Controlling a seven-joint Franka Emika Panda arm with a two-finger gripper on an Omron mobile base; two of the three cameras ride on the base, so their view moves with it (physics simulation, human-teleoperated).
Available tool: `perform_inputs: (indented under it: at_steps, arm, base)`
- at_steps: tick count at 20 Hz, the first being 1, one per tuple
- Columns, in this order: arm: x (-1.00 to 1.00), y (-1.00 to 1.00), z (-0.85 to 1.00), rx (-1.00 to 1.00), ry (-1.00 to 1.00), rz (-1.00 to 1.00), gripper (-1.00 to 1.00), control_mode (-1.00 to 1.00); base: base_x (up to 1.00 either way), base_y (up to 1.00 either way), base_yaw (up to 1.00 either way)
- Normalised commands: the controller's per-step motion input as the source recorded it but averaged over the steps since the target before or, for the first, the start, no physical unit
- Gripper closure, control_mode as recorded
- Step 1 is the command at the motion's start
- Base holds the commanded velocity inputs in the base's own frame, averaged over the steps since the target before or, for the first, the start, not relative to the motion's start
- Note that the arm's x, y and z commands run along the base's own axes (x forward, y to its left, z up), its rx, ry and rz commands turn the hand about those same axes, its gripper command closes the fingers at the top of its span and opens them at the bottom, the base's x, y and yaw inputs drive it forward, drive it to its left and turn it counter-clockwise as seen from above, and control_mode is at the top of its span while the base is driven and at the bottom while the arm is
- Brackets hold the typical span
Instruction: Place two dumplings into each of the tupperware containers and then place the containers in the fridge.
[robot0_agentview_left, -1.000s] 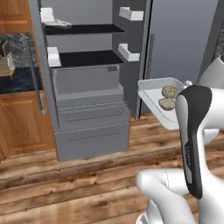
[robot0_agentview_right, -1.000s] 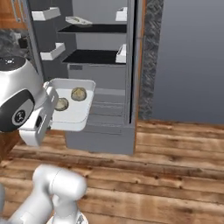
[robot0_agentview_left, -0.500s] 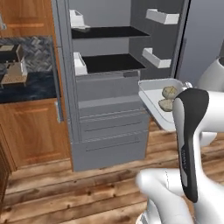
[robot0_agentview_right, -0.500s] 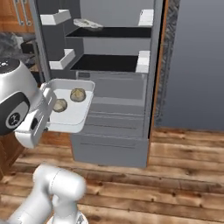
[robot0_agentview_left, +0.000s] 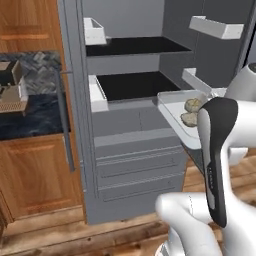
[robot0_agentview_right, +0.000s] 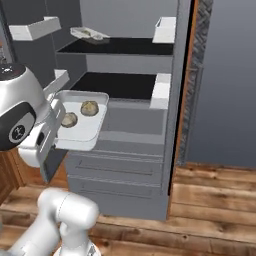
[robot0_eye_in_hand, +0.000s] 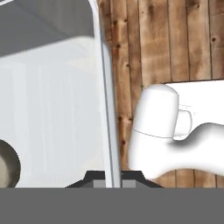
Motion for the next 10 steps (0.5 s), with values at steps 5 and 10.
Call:
perform_inputs:
  at_steps: [5,10]
  arm:
    - [0.00,0.00,0.00,0.00,0.00,0.00,1.00,1.00]
    - [0.00,0.00,0.00,0.00,0.00,0.00,1.00,1.00]
  base:
    - [0.67,-0.43,0.13]
    - [0.77,-0.06,0.05]
